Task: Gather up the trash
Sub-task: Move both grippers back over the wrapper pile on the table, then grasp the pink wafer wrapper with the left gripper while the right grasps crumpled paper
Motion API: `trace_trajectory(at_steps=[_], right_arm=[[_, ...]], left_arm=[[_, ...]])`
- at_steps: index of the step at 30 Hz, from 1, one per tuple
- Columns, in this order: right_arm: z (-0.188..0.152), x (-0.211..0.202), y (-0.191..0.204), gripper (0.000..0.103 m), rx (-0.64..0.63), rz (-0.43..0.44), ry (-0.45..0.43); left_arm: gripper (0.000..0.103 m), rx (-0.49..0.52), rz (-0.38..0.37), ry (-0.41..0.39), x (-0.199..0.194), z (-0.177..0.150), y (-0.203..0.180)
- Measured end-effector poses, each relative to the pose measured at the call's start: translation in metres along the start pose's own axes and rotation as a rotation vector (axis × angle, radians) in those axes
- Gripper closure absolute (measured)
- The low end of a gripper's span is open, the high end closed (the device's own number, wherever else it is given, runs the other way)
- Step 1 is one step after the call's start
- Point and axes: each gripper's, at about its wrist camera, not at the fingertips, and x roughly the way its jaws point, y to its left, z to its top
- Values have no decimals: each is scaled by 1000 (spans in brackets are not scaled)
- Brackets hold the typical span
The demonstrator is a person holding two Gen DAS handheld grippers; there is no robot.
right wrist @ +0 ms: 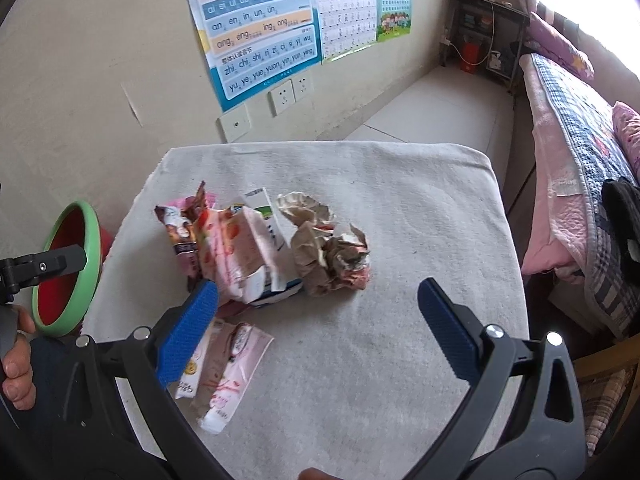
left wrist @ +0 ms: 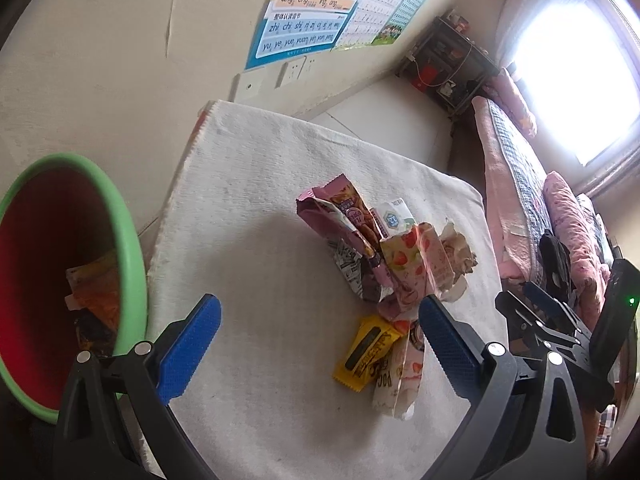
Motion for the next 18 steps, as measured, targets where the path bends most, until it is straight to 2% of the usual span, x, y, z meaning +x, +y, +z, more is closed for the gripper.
trace_trajectory(at_steps=[6, 12, 18], right_arm=[[5, 13, -12, 5, 16, 3, 11], [5, 34, -19, 5, 43, 16, 37], [7, 52, -23, 5, 72, 9, 53]], left_arm=[[8, 1, -1, 15, 16, 10, -9], [10, -49, -26, 48, 45, 22, -14], [22, -156, -73, 101, 76, 30, -12]])
